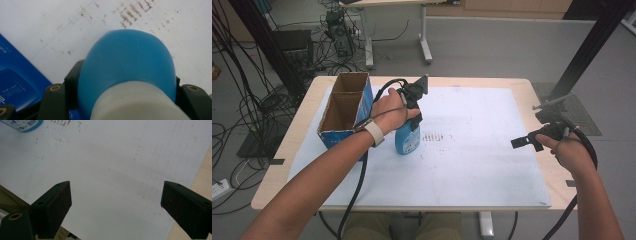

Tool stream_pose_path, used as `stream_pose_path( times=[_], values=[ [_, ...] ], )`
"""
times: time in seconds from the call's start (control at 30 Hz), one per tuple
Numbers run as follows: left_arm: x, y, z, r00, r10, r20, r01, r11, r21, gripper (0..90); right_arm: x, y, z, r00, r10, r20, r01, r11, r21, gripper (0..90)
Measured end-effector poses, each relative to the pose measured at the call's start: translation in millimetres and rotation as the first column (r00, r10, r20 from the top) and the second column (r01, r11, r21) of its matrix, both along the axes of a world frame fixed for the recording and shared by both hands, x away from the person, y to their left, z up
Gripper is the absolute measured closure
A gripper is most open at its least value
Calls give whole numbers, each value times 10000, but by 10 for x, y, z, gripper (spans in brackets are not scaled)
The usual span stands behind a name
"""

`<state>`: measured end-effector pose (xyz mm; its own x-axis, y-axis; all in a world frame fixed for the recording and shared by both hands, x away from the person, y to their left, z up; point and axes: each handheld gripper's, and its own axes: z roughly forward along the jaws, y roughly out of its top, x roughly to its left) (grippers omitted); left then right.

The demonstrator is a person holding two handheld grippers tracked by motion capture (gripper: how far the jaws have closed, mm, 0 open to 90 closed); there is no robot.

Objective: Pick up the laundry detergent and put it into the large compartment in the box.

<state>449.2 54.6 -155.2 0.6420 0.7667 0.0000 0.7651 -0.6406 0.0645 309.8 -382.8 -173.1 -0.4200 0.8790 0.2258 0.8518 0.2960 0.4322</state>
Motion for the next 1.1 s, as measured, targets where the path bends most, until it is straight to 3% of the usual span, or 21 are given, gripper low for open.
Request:
stream_pose_path(
  times=[1.1],
  values=[
    [-9,7,-4,10000,69,33,-68,10000,-52,384,-11,-9,-1,10000,-26,-11,26,10000,4,98]
  ],
)
